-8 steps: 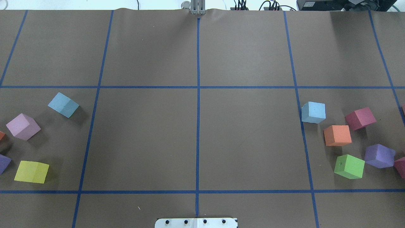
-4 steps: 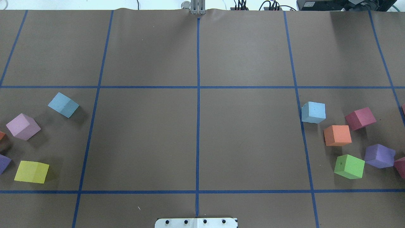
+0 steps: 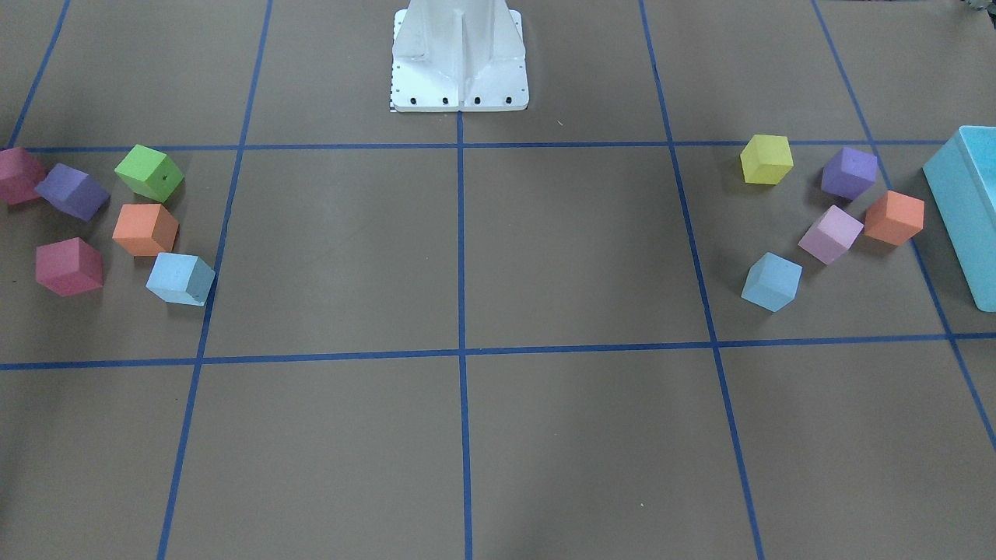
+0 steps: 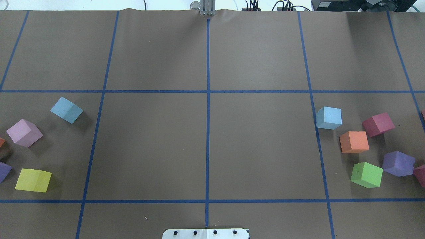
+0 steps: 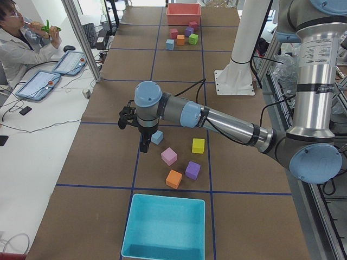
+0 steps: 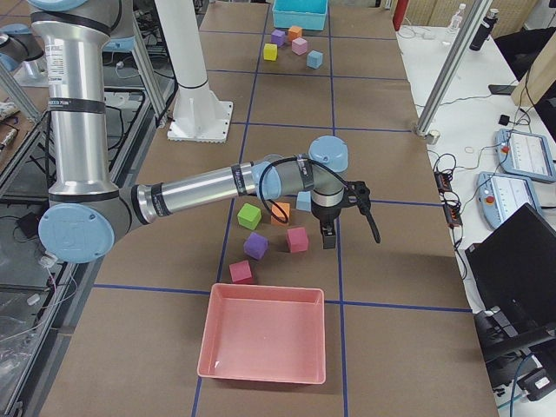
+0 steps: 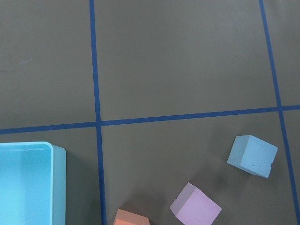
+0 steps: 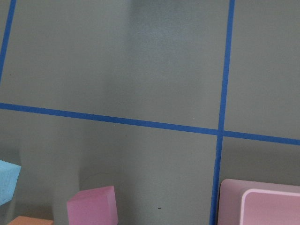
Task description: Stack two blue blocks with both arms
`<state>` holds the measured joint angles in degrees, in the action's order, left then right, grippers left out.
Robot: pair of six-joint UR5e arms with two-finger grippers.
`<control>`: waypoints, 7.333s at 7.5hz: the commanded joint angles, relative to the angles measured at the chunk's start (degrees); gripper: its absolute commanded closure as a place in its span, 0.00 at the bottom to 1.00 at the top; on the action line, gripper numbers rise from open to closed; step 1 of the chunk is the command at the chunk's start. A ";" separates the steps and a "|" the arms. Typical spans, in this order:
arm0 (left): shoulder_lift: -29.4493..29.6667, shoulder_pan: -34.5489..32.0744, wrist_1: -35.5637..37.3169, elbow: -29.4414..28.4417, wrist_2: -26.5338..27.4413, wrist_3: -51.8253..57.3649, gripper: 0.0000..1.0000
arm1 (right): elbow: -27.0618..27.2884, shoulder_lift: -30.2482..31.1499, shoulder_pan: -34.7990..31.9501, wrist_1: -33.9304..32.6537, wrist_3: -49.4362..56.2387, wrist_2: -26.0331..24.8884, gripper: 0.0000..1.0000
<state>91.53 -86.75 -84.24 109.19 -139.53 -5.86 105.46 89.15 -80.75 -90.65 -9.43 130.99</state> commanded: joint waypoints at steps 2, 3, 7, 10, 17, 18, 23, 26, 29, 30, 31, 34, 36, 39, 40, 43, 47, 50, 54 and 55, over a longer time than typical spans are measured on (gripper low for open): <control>7.08 3.41 9.00 -0.12 0.58 -1.42 0.00 | -0.34 -4.13 5.95 -9.03 -1.28 -0.47 0.00; 8.48 5.43 8.66 0.05 1.27 -6.05 0.00 | 0.01 -6.16 5.96 -12.23 -1.29 -0.38 0.00; 11.30 12.47 1.58 -5.63 3.38 -12.14 0.00 | -0.69 -8.19 11.30 -8.78 -12.63 -0.03 0.00; 14.11 14.41 -4.00 -11.10 3.48 -15.66 0.00 | -0.95 -8.20 18.77 2.12 -32.71 -1.60 0.00; 16.49 23.63 -21.30 -20.77 9.18 -26.91 0.00 | -0.51 -9.87 27.75 6.72 -46.90 -7.85 0.00; 16.49 23.73 -21.32 -20.69 9.45 -26.93 0.00 | -0.86 -9.26 28.02 8.37 -47.08 -8.03 0.00; 16.23 23.91 -21.41 -20.60 9.54 -26.84 0.01 | -3.24 -9.52 32.33 9.44 -45.50 -12.51 0.00; 16.14 23.91 -21.41 -20.60 9.54 -26.84 0.01 | -7.18 -9.78 32.33 15.05 -45.50 -12.42 0.00; 15.97 24.69 -21.49 -20.60 9.54 -27.01 0.01 | -7.81 -9.61 32.50 15.94 -46.29 -12.33 0.00; 15.88 24.79 -21.49 -20.34 9.63 -27.36 0.01 | -7.55 -9.09 32.42 16.03 -46.29 -12.33 0.00; 15.70 25.05 -22.54 -20.42 9.89 -27.45 0.01 | -7.29 -8.82 32.41 16.03 -46.37 -12.33 0.00; 12.81 26.89 -28.87 -20.60 12.35 -29.47 0.01 | -7.20 -8.12 32.76 16.12 -46.81 -12.51 0.00; 12.54 26.98 -29.05 -20.51 12.35 -29.47 0.01 | -7.54 -7.85 33.99 18.74 -49.52 -12.68 0.00; 12.45 27.07 -29.05 -20.60 12.35 -29.39 0.01 | -7.63 -7.94 34.61 19.11 -49.19 -12.69 0.18; 12.45 26.98 -29.05 -20.69 12.35 -29.39 0.01 | -7.72 -7.94 34.61 19.11 -48.84 -12.69 0.22; 12.45 28.03 -29.05 -20.60 13.93 -29.47 0.01 | -7.72 -8.03 34.44 19.11 -47.96 -12.69 0.44; 9.90 28.74 -34.41 -20.51 15.42 -28.86 0.01 | -4.75 -8.64 33.56 18.06 -48.05 -12.34 0.51; 9.38 32.07 -35.56 -17.72 19.91 -27.54 0.01 | 0.34 -12.40 33.99 8.34 -48.13 -12.51 0.51; 7.09 33.84 -35.65 -16.82 20.09 -23.97 0.01 | 0.19 -24.70 41.45 -2.15 -54.87 -16.46 0.51; 6.91 33.84 -35.65 -16.82 20.09 -23.07 0.01 | -0.42 -26.81 42.34 -2.51 -57.16 -16.46 0.51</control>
<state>98.86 -52.95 -119.87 92.49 -119.46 -30.77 105.66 65.45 -40.14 -92.17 -63.54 114.88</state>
